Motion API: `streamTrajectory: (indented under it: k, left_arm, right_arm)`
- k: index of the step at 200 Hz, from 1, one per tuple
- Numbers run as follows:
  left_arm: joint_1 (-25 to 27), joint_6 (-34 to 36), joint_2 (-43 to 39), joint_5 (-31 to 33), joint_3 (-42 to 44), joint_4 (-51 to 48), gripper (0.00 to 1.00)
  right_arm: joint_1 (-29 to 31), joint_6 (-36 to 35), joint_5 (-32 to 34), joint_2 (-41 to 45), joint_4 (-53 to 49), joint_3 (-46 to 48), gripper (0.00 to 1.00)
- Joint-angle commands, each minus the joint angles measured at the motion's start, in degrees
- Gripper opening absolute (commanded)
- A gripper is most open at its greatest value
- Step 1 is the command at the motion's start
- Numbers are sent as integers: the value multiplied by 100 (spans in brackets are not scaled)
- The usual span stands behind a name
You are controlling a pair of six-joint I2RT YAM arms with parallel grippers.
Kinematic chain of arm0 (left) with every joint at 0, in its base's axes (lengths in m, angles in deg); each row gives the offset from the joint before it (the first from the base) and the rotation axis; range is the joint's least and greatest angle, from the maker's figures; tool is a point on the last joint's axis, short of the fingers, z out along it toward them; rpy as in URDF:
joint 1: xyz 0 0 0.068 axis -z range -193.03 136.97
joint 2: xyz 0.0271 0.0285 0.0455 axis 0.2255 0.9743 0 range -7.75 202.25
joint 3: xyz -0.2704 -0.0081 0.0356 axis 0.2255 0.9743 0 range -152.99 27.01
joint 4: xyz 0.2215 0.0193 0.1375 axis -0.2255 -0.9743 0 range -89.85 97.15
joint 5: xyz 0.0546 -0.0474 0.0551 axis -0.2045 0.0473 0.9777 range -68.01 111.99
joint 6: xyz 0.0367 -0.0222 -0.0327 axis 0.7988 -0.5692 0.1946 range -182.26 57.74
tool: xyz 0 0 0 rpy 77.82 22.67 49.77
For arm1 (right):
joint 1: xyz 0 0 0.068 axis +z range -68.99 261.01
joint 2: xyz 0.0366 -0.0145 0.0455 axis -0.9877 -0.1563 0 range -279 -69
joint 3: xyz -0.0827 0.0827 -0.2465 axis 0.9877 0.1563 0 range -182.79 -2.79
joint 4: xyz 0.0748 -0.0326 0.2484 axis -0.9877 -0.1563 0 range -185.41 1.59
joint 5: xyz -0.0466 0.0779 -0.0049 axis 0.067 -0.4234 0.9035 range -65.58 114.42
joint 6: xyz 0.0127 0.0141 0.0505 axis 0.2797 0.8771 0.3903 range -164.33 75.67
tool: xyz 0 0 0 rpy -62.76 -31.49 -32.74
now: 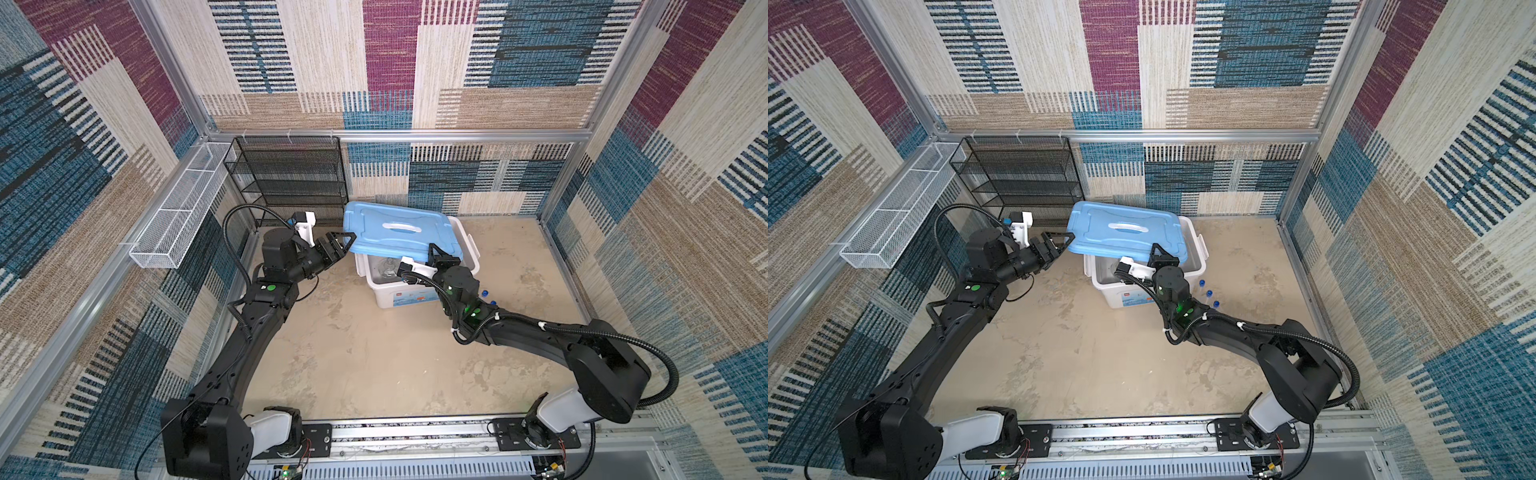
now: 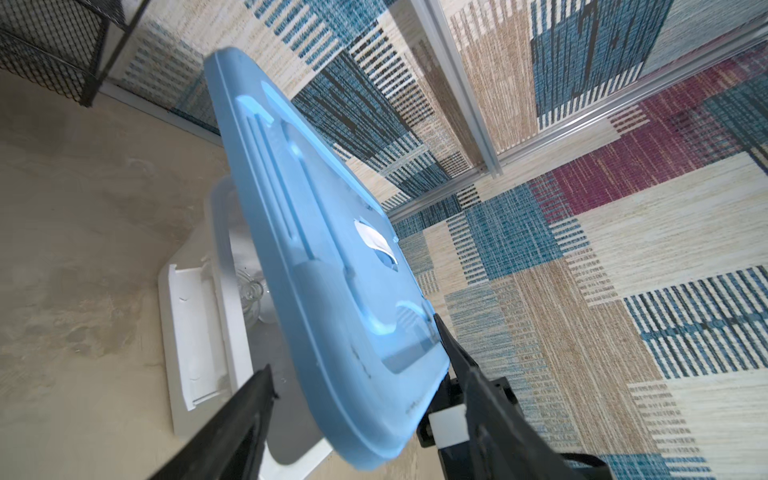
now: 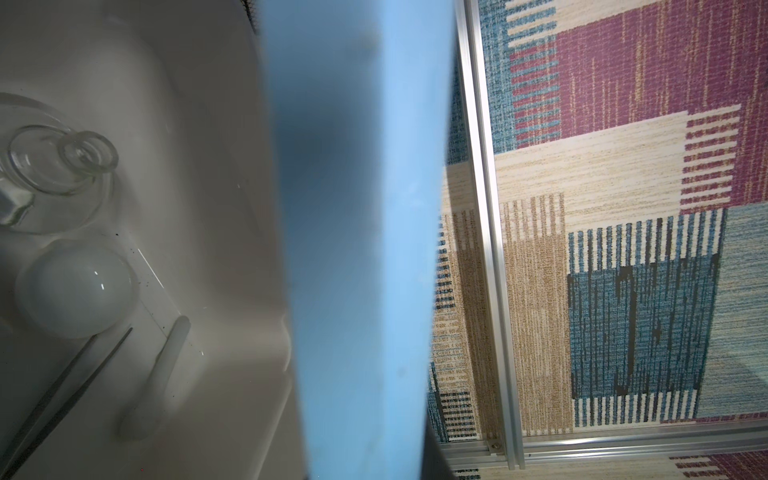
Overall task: Organize the chemistry lab equipment
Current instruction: 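Lower the blue lid onto the bin with the left gripper while the right guides it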
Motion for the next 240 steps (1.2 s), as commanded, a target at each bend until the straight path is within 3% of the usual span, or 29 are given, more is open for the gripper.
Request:
streamTrajectory:
  k: [1,27,75,102,126,173,240]
  left_arm:
    - [55,-61,151,-224,-53,352,67]
    - [152,-82,352,-234,-87,443,60]
    - [234,-115,558,-242,-78,537,34]
    - [244,-141,547,-188,34,591,24]
    - [251,-177,541,-144,111,663,20]
    - [343,-272,591,-56,238,836,16]
    - [583,-595,697,389,581,1385,14]
  right_arm:
    - [21,83,-58,-3,273,2,7]
    - [19,164,-121,-6,207,15,7]
    - [19,465,-289,63,-213,15,13]
    - [19,845,-465,177,-725,-83,30]
    - [19,1197,-720,307,-1400,-211,43]
    - [-201,1388,-777,383,-1781,-235,55]
    - [-661,1876,-1075,349,-2309,-446,63]
